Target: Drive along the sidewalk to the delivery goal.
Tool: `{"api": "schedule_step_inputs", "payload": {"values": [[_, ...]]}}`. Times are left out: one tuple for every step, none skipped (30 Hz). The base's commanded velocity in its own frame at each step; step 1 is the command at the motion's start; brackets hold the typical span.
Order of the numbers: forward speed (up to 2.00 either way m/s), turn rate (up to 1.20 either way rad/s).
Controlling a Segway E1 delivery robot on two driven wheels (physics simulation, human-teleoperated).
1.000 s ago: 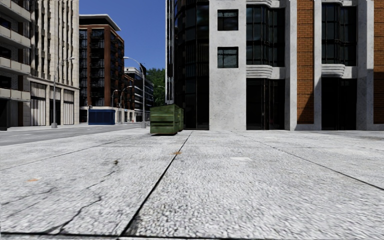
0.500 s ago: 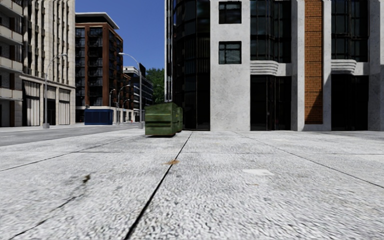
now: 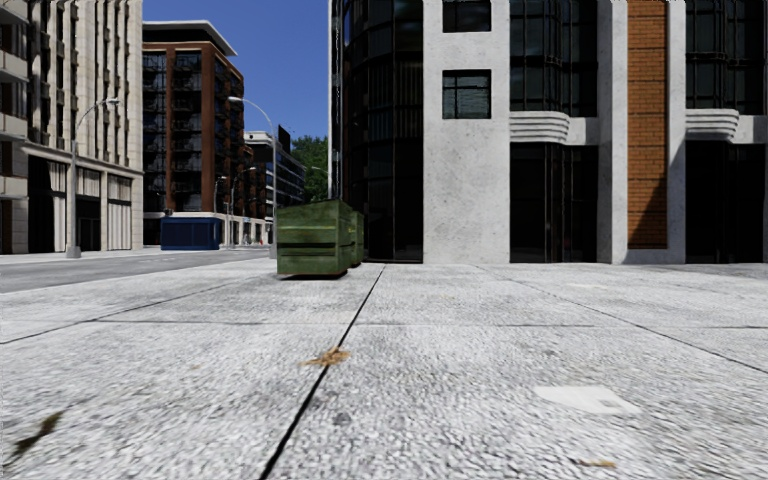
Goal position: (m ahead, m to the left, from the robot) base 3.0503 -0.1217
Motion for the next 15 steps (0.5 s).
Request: {"api": "schedule_step_inputs", "payload": {"values": [[2.0,0.0],[2.0,0.0],[2.0,0.0],[2.0,0.0],[2.0,0.0],[2.0,0.0],[2.0,0.0],[2.0,0.0],[2.0,0.0],[2.0,0.0],[2.0,0.0],[2.0,0.0],[2.0,0.0],[2.0,0.0],[2.0,0.0]]}}
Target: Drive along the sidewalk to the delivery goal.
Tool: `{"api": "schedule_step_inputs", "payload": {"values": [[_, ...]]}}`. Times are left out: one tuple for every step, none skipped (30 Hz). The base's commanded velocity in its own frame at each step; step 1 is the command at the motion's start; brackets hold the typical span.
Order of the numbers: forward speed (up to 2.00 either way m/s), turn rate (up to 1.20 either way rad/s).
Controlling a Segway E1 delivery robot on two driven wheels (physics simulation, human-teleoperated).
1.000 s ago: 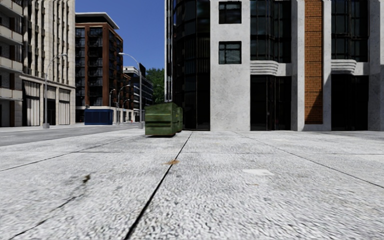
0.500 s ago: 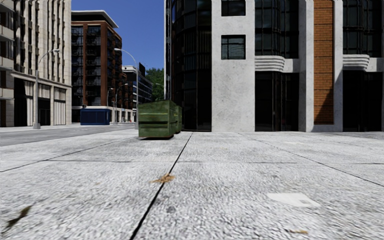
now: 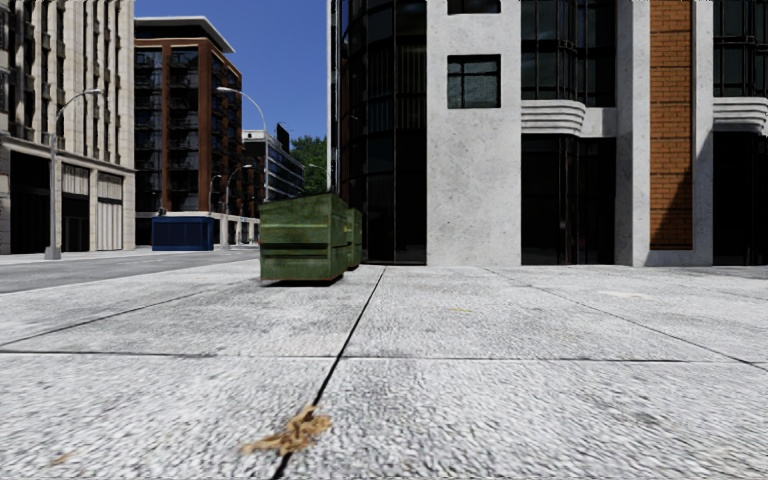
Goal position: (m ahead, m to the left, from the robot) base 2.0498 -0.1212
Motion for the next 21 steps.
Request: {"api": "schedule_step_inputs", "payload": {"values": [[2.0,0.0],[2.0,0.0],[2.0,0.0],[2.0,0.0],[2.0,0.0],[2.0,0.0],[2.0,0.0],[2.0,0.0],[2.0,0.0],[2.0,0.0],[2.0,0.0],[2.0,0.0],[2.0,0.0],[1.99,0.0],[1.99,0.0],[1.97,0.0],[1.93,0.0],[1.9,0.0],[1.88,0.0],[1.87,0.0],[1.84,0.0]]}}
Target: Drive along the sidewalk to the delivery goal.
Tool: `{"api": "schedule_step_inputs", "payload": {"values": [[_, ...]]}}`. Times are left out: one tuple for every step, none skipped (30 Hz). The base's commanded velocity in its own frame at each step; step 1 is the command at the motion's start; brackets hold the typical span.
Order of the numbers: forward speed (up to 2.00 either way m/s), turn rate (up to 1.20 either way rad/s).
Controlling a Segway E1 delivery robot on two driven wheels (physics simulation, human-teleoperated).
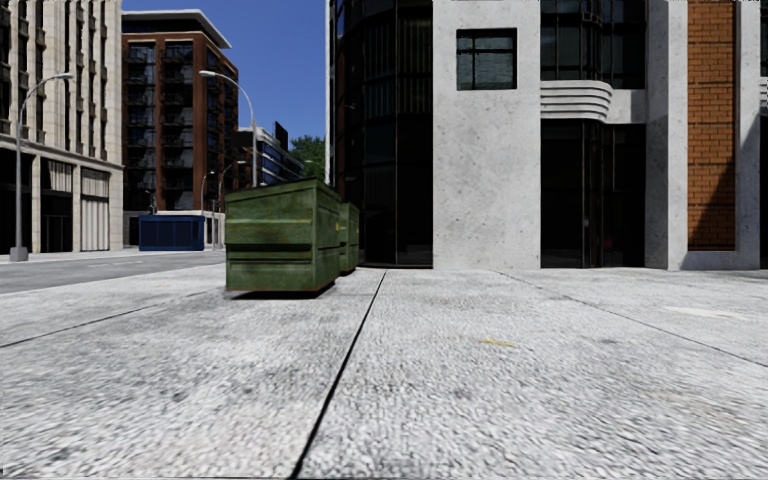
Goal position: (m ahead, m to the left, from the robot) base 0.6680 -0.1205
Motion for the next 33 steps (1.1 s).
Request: {"api": "schedule_step_inputs", "payload": {"values": [[1.84,0.0],[1.81,0.0],[1.78,0.0],[1.74,0.0],[1.7,0.0],[1.7,0.0],[1.68,0.0],[1.62,0.0],[1.58,0.0],[1.55,0.0],[1.52,0.0],[1.5,0.0],[1.47,0.0],[1.42,0.0],[1.42,0.0],[1.36,0.0],[1.31,0.0],[1.25,0.0],[1.13,0.0],[1.02,0.0],[0.89,0.0],[0.78,0.0],[0.78,0.0],[0.66,0.0],[0.55,0.0],[0.39,0.0],[0.21,0.0],[0.0,0.0],[0.0,0.0],[0.0,0.0],[0.0,0.0],[0.0,0.0],[0.0,0.0]]}}
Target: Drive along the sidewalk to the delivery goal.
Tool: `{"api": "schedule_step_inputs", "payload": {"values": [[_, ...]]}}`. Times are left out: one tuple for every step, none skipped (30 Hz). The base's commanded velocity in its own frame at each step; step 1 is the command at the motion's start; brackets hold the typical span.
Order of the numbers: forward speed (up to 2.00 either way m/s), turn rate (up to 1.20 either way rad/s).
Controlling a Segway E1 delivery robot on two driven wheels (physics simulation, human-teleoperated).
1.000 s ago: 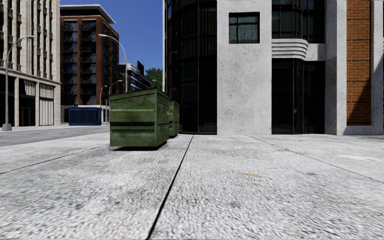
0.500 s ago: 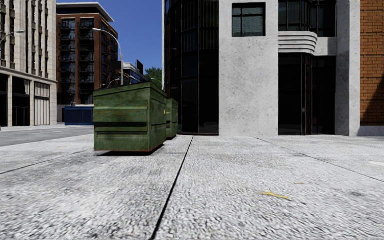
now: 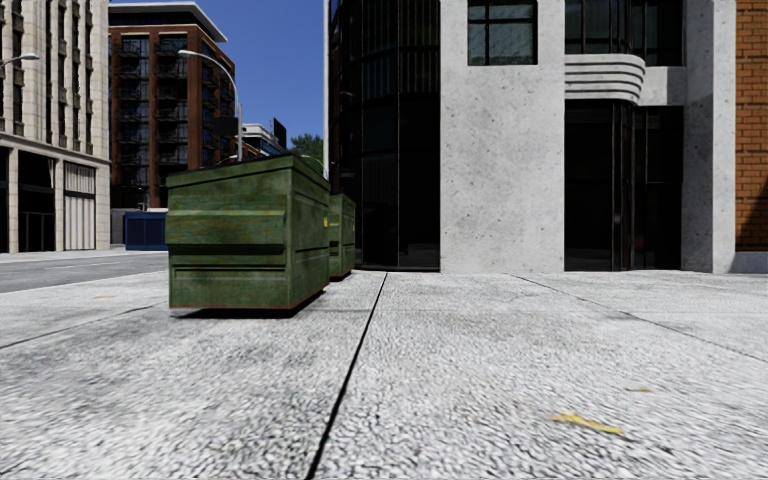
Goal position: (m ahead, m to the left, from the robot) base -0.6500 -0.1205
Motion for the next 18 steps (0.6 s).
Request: {"api": "schedule_step_inputs", "payload": {"values": [[0.0,0.0],[0.0,0.0],[0.0,0.0],[0.0,0.0],[0.0,0.0],[0.0,0.0],[0.0,0.0],[0.0,0.0],[0.0,0.0],[0.0,0.0],[0.0,0.0],[0.0,0.0],[0.0,0.0],[0.0,0.0],[0.0,0.0],[0.0,0.0],[0.0,0.0],[0.0,0.0]]}}
